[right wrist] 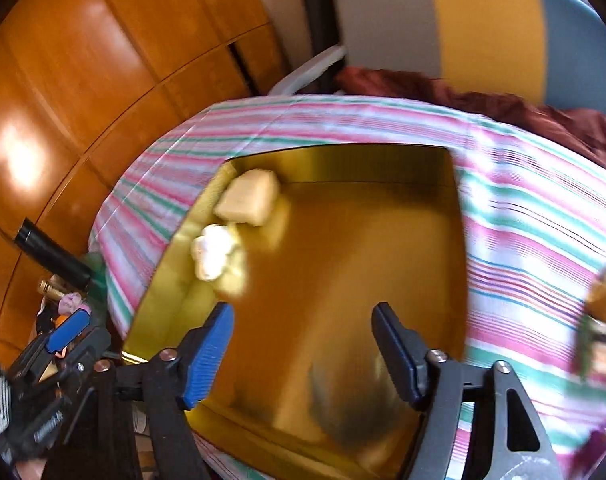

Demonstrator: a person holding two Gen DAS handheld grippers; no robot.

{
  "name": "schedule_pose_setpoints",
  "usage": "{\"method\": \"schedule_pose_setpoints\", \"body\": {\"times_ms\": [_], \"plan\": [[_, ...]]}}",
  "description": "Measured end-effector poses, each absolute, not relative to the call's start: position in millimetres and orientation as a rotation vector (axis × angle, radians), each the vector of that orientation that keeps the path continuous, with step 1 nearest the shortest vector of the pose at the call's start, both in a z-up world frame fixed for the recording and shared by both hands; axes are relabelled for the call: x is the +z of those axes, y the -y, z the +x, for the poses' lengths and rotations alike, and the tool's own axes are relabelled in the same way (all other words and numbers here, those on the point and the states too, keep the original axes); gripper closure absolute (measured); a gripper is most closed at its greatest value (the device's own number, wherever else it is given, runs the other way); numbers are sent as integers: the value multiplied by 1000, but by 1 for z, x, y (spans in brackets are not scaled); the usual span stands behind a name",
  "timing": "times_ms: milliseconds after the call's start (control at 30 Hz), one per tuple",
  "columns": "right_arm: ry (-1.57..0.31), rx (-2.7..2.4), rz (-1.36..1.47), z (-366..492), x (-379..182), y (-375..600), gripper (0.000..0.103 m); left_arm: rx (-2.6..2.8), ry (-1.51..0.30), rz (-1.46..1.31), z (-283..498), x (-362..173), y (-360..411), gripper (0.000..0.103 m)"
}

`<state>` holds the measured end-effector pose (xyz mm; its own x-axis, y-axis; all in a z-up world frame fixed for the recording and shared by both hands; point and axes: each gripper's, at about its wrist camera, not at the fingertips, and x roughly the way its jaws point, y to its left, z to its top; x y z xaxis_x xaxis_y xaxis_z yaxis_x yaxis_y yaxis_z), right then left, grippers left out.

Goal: Organize objects
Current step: 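Carry the white wrapped ball into the gold tin and release it with the right gripper, then grasp the purple snack packet with the left gripper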

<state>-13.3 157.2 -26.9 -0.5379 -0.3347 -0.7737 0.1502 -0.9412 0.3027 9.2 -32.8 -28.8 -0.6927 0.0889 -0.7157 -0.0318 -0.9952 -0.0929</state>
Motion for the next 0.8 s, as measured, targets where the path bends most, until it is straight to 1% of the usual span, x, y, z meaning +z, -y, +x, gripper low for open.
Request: {"method": "schedule_pose_setpoints", "body": {"times_ms": [133,200,300,400,533,600,633,700,733,800], "plan": [[385,-2629,1347,15,-20,-222,26,2741,116,-1235,8,-33,19,42],[422,-2701,1361,30,-15,-258,26,2705,92,-1197,10,-28,6,42],[484,-2821,1360,57,-5,-312,25,2601,33,-1128,12,-17,-24,42],[596,-2950,1353,89,3,-371,21,2474,-79,-1070,14,-8,-67,42],[831,-3099,1335,125,2,-439,16,2269,-230,-982,28,-3,-137,42],[966,-3138,1302,140,-3,-464,15,2174,-304,-929,38,-4,-174,42],[1054,-3134,1287,146,-7,-476,15,2132,-329,-921,41,-6,-190,42],[1286,-3055,1222,156,-17,-494,14,2039,-362,-901,48,-11,-220,42],[1336,-3051,1174,160,-17,-500,14,2006,-382,-890,52,-14,-235,42],[1374,-3067,1060,164,-14,-500,14,1953,-425,-895,56,-23,-264,42]]}}
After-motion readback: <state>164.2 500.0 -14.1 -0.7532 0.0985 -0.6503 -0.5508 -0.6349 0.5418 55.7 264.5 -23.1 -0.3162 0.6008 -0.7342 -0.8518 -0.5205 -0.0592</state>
